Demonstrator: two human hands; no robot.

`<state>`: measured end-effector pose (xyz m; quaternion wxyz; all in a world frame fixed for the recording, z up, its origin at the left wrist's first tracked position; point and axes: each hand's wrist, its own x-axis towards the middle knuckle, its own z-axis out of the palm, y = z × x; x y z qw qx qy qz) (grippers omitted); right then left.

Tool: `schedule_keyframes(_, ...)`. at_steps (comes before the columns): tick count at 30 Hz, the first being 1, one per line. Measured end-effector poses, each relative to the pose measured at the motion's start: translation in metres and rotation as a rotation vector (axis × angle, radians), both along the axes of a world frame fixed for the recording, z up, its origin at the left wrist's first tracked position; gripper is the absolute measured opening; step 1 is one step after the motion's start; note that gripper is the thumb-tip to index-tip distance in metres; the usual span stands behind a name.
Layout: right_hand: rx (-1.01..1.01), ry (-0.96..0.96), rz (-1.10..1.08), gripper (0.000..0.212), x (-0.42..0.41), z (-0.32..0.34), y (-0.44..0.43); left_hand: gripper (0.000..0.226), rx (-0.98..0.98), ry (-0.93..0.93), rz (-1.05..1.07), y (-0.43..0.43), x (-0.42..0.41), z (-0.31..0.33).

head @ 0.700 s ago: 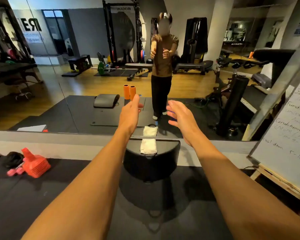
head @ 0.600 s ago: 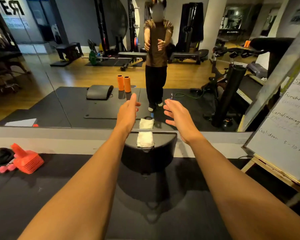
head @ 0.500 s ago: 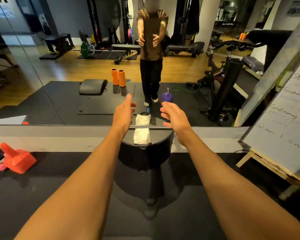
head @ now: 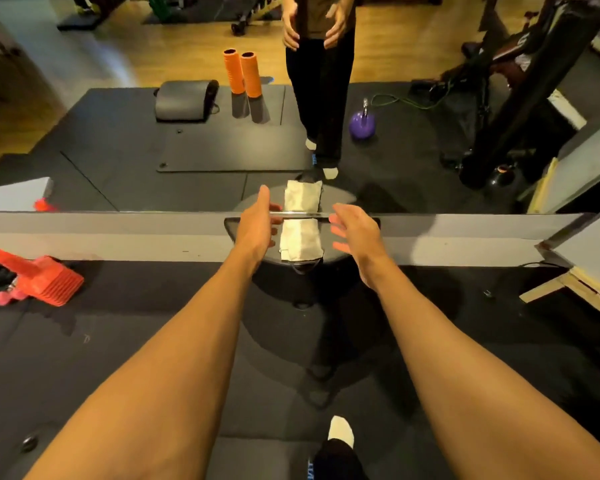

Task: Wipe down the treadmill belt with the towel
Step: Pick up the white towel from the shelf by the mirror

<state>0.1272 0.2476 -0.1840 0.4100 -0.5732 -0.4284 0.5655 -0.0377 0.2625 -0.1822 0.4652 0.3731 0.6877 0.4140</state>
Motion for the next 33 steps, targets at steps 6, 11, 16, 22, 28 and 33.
schedule_keyframes(6, -0.118, -0.061, 0.000, 0.012, -0.013, -0.076, 0.083, 0.053, -0.180, 0.014, -0.040, 0.070, -0.015, -0.083)
schedule_keyframes(11, -0.224, -0.161, -0.023, 0.024, -0.038, -0.159, 0.144, 0.051, -0.301, 0.025, -0.074, 0.139, -0.028, -0.165)
schedule_keyframes(16, -0.293, -0.230, -0.089, 0.027, -0.055, -0.239, 0.201, 0.032, -0.383, 0.111, -0.153, 0.198, -0.043, -0.259)
schedule_keyframes(22, -0.372, -0.327, -0.068, 0.042, -0.068, -0.324, 0.256, 0.028, -0.388, 0.254, -0.173, 0.257, -0.051, -0.330)
schedule_keyframes(28, -0.468, -0.567, 0.054, 0.061, -0.082, -0.394, 0.297, 0.062, -0.446, 0.190, -0.182, 0.290, -0.055, -0.383)
schedule_keyframes(33, -0.457, -0.700, 0.053, 0.062, -0.083, -0.423, 0.310, 0.068, -0.643, 0.137, -0.149, 0.304, -0.053, -0.408)
